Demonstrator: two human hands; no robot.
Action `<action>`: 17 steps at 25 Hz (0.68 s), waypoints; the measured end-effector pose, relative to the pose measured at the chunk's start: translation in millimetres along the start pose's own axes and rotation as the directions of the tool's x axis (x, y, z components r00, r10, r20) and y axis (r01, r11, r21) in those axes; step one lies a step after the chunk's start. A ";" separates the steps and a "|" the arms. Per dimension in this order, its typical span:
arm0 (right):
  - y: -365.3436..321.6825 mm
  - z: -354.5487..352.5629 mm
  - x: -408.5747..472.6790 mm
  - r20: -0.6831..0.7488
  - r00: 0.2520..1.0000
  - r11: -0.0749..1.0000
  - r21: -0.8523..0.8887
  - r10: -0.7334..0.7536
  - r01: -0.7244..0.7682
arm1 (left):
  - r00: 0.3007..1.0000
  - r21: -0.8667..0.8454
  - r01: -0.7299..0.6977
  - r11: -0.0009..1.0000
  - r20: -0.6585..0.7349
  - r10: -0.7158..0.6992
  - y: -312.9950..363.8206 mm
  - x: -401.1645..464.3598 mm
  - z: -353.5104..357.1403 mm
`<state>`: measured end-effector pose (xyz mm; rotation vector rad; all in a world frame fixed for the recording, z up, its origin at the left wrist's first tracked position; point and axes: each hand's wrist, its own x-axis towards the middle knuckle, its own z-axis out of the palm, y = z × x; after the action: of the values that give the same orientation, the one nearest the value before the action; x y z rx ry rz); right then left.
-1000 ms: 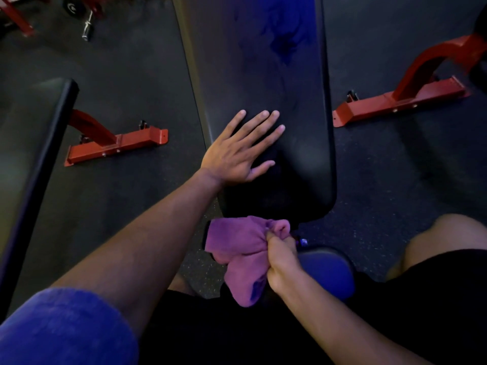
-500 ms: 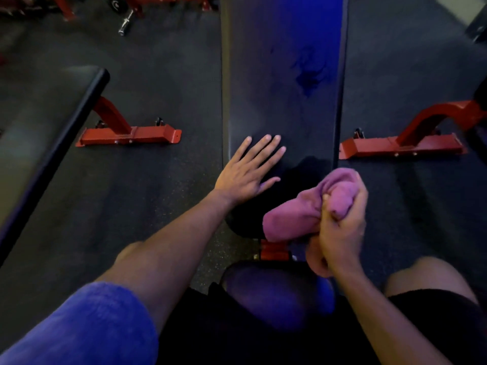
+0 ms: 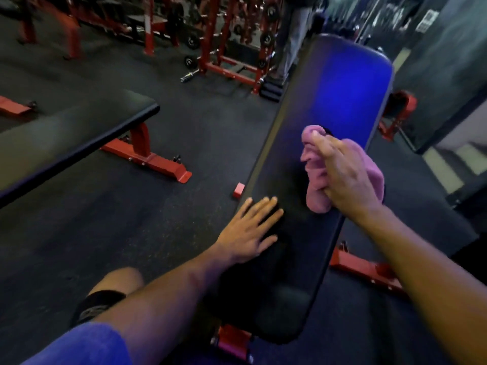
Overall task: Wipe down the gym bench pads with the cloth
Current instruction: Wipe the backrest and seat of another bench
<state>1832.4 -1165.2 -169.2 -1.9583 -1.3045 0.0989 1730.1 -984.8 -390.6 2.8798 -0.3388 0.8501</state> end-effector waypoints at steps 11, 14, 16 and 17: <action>33.9 18.0 186.1 0.642 0.757 0.211 -0.762 0.120 0.613 | 0.999 -0.035 -0.005 0.999 -0.038 0.004 0.1 -10.3 18.3; 44.3 43.0 185.7 0.581 0.780 0.188 -0.814 0.233 0.550 | 0.998 -0.048 -0.027 0.999 -0.053 0.024 -2.0 -10.6 17.1; 43.2 62.4 188.4 0.578 0.781 0.179 -0.816 0.237 0.550 | 0.998 -0.064 -0.035 0.997 -0.063 0.031 -2.9 -11.4 16.9; 44.1 73.8 188.8 0.587 0.763 0.187 -0.809 0.271 0.557 | 0.998 -0.072 -0.038 0.997 -0.062 0.033 -2.6 -12.4 17.4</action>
<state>1921.8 -978.8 -186.0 -3.0163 -2.4841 -0.3471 1729.7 -983.1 -412.1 2.7824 -0.4070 0.9098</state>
